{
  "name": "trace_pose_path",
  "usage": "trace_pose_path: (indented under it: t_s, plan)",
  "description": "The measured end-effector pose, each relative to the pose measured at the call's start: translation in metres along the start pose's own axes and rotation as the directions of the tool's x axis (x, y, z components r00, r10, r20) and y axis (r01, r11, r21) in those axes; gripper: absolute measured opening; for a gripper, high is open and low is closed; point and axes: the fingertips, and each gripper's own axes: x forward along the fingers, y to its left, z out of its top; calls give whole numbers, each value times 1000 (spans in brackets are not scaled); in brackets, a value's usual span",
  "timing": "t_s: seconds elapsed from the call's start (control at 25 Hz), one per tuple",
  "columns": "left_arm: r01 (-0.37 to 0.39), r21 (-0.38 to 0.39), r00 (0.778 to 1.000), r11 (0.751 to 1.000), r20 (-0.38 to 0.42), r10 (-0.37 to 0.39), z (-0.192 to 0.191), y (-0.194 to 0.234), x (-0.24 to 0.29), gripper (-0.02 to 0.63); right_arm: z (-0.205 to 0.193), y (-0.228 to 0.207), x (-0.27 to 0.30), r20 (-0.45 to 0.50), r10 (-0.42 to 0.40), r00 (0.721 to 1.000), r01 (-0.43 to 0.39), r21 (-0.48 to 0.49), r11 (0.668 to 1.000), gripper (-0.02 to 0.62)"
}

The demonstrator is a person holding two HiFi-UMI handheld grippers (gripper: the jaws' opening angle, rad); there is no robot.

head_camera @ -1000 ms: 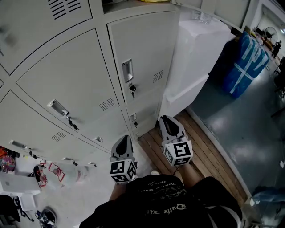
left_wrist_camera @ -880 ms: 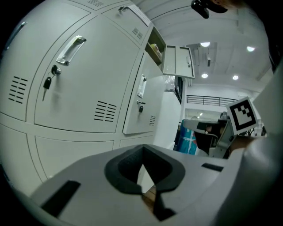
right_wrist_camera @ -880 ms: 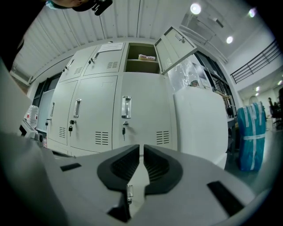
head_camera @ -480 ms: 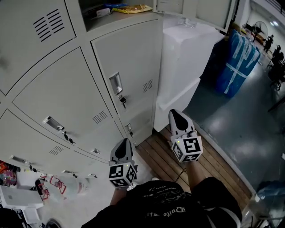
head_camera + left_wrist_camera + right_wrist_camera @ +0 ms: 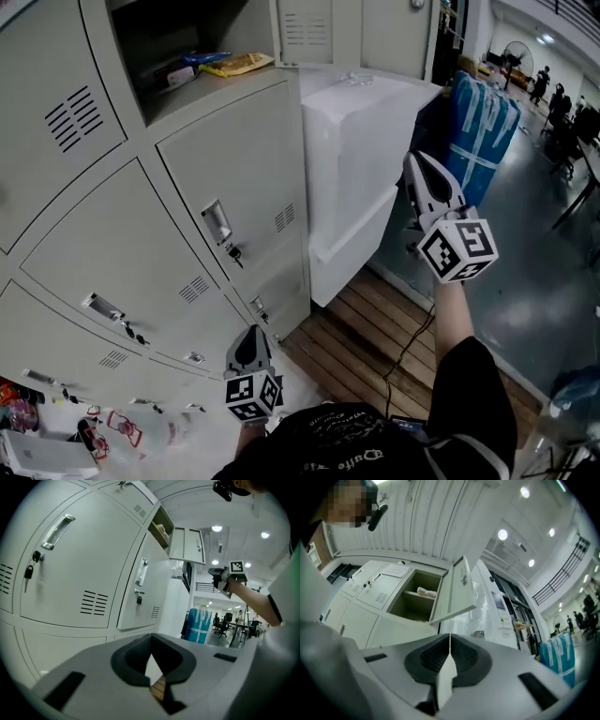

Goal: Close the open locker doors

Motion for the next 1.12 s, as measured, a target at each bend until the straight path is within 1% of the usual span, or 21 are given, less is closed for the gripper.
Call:
trace_pose_path:
  t_s: [0.12, 0.28, 0.32, 0.4, 0.44, 0.52, 0.6, 0.72, 0.8, 0.88, 1.04, 1.12]
  plan:
    - [-2, 4, 1000, 1000, -8, 3, 1, -3, 5, 6, 41, -32, 15, 26, 5, 1000, -5, -8, 1000, 11]
    - [-3, 4, 1000, 1000, -8, 3, 1, -11, 12, 6, 81, -61, 35, 37, 55, 998, -54, -15, 998, 12]
    - [-2, 4, 1000, 1000, -9, 2, 1, -14, 14, 6, 89, -68, 40, 35, 70, 997, -70, -9, 998, 12]
    - [2, 15, 1000, 1000, -15, -2, 0, -18, 18, 6, 104, -80, 50, 43, 111, 993, -112, 33, 993, 14]
    - [4, 21, 1000, 1000, -17, -4, 0, -21, 19, 6, 111, -84, 55, 54, 141, 988, -145, 63, 987, 33]
    - [6, 32, 1000, 999, -21, -5, -1, -25, 20, 6, 125, -88, 63, 79, 216, 973, -224, 114, 968, 86]
    - [1, 37, 1000, 999, -24, 0, 0, -28, 20, 6, 136, -88, 71, 93, 277, 956, -288, 136, 948, 86]
    - [-11, 43, 1000, 999, -26, 12, 0, -29, 21, 6, 143, -93, 78, 107, 332, 937, -346, 164, 924, 86]
    - [-20, 47, 999, 999, -26, 21, 0, -29, 21, 6, 142, -92, 82, 116, 376, 919, -392, 198, 899, 86]
    - [-30, 51, 999, 998, -28, 31, 0, -27, 19, 6, 139, -89, 86, 118, 407, 906, -423, 221, 879, 86]
    - [-45, 58, 998, 997, -31, 47, -1, -25, 17, 6, 135, -92, 92, 122, 431, 894, -448, 265, 854, 86]
    - [-54, 61, 998, 997, -31, 56, -1, -23, 15, 6, 133, -89, 93, 133, 464, 876, -482, 297, 824, 86]
